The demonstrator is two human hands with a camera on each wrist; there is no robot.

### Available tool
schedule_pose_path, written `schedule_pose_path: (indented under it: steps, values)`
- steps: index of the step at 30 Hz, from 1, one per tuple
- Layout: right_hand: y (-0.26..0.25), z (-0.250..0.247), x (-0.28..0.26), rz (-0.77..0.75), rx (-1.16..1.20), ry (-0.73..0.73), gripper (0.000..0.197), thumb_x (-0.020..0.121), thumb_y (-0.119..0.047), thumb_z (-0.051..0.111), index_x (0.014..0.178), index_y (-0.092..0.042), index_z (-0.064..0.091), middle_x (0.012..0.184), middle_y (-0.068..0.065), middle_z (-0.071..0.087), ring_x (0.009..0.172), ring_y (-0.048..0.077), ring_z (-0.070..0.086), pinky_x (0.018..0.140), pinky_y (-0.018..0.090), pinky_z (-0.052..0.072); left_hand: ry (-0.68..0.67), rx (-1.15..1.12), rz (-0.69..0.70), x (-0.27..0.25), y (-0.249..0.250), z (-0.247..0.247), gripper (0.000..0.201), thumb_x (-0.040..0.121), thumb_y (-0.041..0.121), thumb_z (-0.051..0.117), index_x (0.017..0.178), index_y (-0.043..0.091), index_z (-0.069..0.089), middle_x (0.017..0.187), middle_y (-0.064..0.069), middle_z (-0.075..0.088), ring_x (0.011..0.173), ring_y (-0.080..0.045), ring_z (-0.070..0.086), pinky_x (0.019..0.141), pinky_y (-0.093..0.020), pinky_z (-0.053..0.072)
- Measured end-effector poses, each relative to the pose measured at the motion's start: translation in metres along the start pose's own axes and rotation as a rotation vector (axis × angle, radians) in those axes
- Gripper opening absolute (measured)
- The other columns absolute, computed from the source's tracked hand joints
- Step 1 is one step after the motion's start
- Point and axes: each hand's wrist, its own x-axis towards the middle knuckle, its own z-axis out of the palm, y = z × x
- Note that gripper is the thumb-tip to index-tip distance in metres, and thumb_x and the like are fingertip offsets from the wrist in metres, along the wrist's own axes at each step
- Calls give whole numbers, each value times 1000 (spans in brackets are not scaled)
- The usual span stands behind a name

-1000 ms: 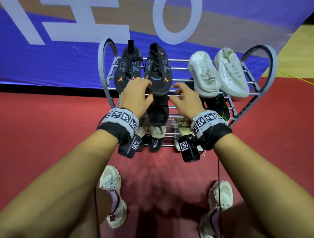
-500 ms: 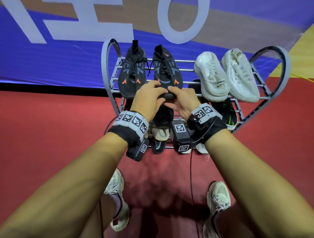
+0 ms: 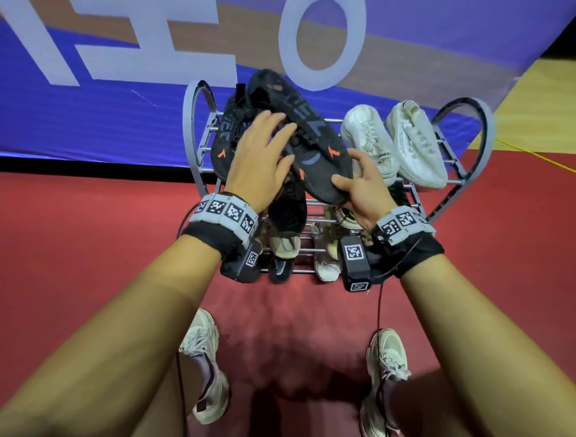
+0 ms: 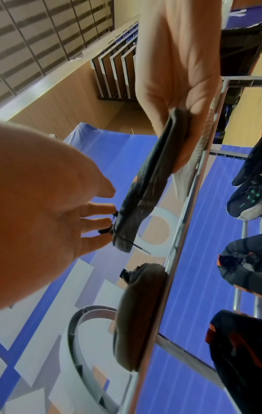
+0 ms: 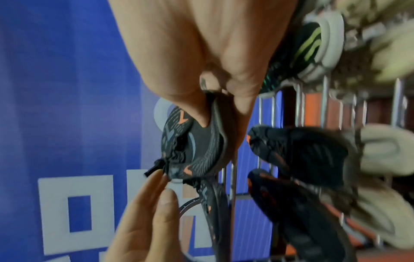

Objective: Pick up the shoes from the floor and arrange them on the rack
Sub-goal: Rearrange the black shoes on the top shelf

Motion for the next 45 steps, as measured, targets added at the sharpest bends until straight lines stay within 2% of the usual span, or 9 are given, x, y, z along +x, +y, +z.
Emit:
schedule_pose_path:
  steps: [5,10,18,21,26,31,33,36,45]
  values:
    - [-3,-23,-16,-243,-351,-130,52,84,10,52,125,-22,51,123,8,59,114,25,58,94,38,52,-153,231,11,7,16,-17,68,91,36,59,150,17,31,156,-6,29,149,-31,13,120,-53,8]
    - [-13,-36,-22,-430,-705,-210,52,88,5,54,133,-21,49,123,-4,55,106,1,53,88,1,37,-307,262,-23,10,11,-24,51,87,47,62,132,25,50,127,0,58,126,-25,46,114,-51,18]
    - [-19,-21,-10,-823,-779,50,60,84,0,56,141,-12,41,139,3,47,131,17,43,114,33,32,-141,156,-119,9,19,-47,33,86,52,61,110,30,63,104,4,65,103,-26,59,73,-35,39]
    - [-10,-4,0,-596,-448,98,80,81,-13,65,148,-24,22,147,0,35,134,15,42,112,41,38,-83,75,-222,6,15,-53,37,84,59,59,104,28,66,95,5,68,96,-25,61,69,-31,38]
    - [1,28,-7,-3,-131,-217,74,88,-19,67,146,-30,22,125,8,63,98,18,70,77,39,59,-117,-218,-441,-9,-13,-45,43,81,59,64,82,16,68,68,-6,62,72,-27,59,63,-35,43]
    - [3,53,-6,59,-57,-223,46,92,-4,60,133,-15,42,98,20,64,68,14,69,57,32,57,-154,-533,-729,-22,-27,-42,55,83,43,72,51,15,36,44,5,36,52,-20,42,58,-32,35]
    - [2,59,-2,60,-62,-201,39,93,-2,59,127,-14,45,89,12,64,57,8,65,50,25,53,-243,-692,-795,-26,-32,-47,34,78,41,76,74,9,64,64,6,66,67,-20,63,67,-35,52]
    - [3,74,0,50,2,-198,38,93,-5,59,127,-14,44,88,13,65,69,19,64,61,36,60,-342,-851,-842,-34,-36,-55,43,81,24,77,120,14,62,104,-5,73,89,-20,72,73,-34,60]
    - [28,113,31,274,-317,-99,24,92,-32,60,96,-8,56,83,10,57,65,18,57,63,34,59,34,-915,-924,-50,-67,-82,53,84,5,72,132,10,50,101,-13,71,76,-14,71,58,-24,58]
